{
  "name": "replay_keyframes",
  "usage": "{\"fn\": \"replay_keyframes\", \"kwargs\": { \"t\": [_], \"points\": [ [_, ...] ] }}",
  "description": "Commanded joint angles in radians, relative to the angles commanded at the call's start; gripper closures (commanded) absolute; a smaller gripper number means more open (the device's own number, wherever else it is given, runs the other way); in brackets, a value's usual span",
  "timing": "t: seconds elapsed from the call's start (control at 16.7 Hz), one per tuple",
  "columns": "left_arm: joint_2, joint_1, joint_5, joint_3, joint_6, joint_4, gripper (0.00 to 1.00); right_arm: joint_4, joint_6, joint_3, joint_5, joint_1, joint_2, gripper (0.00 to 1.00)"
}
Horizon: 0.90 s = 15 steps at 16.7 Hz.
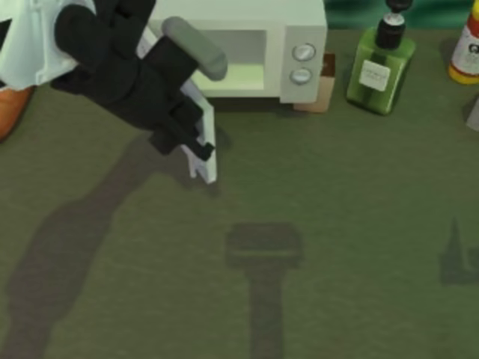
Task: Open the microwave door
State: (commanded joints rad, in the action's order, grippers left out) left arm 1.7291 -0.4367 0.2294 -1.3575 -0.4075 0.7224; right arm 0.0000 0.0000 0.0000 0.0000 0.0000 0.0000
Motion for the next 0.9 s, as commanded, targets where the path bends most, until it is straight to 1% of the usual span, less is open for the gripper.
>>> {"fn": "replay_keyframes", "kwargs": {
  "t": [0.18, 0.3, 0.9],
  "points": [
    [-0.017, 0.034, 0.040, 0.008, -0.084, 0.016, 1.00, 0.000, 0.000, 0.000, 0.000, 0.000, 0.000, 0.00],
    [-0.022, 0.049, 0.055, 0.017, -0.118, 0.026, 1.00, 0.000, 0.000, 0.000, 0.000, 0.000, 0.000, 0.00],
    [-0.022, 0.051, 0.057, 0.018, -0.121, 0.028, 1.00, 0.000, 0.000, 0.000, 0.000, 0.000, 0.000, 0.00]
  ]
}}
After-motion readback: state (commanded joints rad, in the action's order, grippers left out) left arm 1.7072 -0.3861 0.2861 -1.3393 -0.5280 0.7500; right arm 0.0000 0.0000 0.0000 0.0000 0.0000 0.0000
